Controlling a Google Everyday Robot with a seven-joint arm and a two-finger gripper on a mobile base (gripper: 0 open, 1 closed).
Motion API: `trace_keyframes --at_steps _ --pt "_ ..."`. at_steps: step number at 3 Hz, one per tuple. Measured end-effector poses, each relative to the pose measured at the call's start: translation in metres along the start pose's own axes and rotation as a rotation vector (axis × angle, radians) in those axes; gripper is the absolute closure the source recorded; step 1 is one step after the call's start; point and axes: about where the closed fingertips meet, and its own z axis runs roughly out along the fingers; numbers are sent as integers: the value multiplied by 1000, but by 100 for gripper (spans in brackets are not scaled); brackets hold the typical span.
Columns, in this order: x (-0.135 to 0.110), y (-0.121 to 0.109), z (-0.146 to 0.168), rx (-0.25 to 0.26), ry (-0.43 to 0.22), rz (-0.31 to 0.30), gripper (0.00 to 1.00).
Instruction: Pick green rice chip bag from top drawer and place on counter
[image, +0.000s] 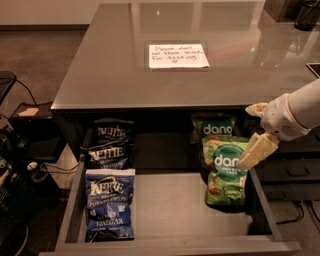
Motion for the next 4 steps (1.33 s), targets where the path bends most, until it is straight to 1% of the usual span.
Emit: trace_keyframes --at_steps 1,2,3,4 --pt "8 -6 6 -5 1 13 0" --pt "26 -30 17 0 -1 42 0" --pt "38 -49 29 1 -4 58 0" --pt "54 -61 40 -6 4 84 0"
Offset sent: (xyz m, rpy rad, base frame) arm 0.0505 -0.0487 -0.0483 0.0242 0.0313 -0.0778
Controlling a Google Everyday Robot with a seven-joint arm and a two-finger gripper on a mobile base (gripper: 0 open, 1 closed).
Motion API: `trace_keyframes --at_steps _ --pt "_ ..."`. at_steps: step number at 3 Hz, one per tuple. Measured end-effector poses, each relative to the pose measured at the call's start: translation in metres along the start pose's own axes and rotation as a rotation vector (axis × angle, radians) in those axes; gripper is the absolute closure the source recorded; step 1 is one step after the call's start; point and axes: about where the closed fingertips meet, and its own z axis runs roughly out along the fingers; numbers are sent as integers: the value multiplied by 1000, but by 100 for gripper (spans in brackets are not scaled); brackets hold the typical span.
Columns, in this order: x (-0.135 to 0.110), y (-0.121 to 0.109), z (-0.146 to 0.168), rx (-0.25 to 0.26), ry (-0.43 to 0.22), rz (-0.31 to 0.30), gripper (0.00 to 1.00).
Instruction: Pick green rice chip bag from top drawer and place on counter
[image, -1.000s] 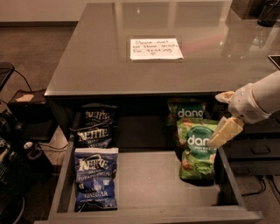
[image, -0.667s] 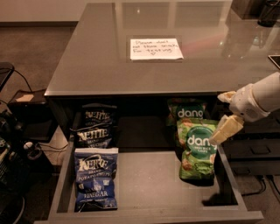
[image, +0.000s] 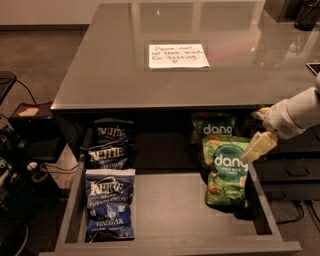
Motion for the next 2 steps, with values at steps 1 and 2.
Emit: trace_keyframes --at_steps 1,2 --pt "14 -4 11 -15 7 28 0" --pt "24 -2 23 -39 10 52 0"
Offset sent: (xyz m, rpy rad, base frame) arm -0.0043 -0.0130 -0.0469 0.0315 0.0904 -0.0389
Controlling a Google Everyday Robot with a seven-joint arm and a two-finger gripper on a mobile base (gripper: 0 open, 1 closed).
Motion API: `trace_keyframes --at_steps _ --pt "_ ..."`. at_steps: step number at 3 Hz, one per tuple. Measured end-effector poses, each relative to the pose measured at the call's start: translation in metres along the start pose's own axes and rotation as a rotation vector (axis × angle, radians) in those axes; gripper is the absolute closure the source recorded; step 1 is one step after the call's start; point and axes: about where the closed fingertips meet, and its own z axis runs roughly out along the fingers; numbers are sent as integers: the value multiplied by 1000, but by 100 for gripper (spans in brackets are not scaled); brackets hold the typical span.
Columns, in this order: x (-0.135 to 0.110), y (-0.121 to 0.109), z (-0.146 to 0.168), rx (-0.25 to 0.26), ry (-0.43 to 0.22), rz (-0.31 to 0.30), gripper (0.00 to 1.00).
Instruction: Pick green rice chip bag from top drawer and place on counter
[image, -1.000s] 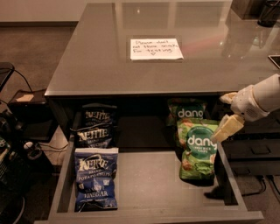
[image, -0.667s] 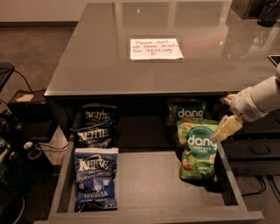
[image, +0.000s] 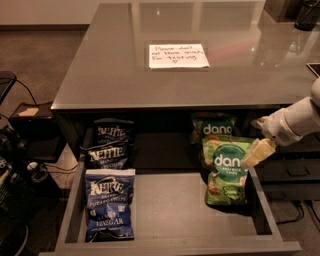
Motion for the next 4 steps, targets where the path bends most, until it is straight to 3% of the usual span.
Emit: trace_keyframes --at_steps 2,4 --pt "4 9 20 -54 -15 24 4" --pt "-4 15 31 -111 -30 35 45"
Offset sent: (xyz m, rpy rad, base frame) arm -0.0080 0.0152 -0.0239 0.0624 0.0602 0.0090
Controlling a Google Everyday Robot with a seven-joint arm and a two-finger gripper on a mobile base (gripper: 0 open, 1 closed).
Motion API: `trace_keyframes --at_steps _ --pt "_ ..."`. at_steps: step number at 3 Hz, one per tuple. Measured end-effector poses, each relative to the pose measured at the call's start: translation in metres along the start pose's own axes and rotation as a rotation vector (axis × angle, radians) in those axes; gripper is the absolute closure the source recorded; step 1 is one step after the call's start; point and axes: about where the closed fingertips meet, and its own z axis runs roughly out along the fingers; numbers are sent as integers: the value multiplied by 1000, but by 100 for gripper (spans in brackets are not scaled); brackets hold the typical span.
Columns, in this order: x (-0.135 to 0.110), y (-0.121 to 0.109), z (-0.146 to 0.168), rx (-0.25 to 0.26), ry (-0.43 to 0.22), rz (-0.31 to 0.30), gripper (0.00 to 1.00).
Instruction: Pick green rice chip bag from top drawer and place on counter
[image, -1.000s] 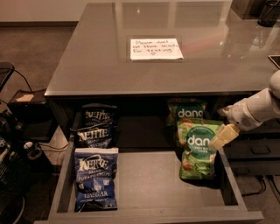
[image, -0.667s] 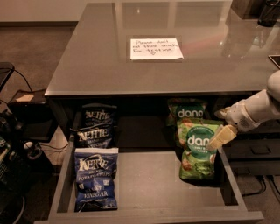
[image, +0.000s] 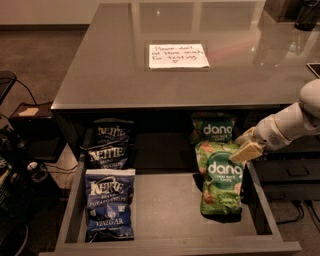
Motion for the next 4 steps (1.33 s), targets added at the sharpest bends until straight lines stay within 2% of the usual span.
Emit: trace_keyframes --at_steps 1,2,3,4 --pt "-4 8 -2 -30 -4 4 69" --pt "-10 23 -14 -50 -7 -7 98" --pt "-17 34 -25 -47 -26 -38 100" --pt "-36 55 -39 -27 -79 -69 81"
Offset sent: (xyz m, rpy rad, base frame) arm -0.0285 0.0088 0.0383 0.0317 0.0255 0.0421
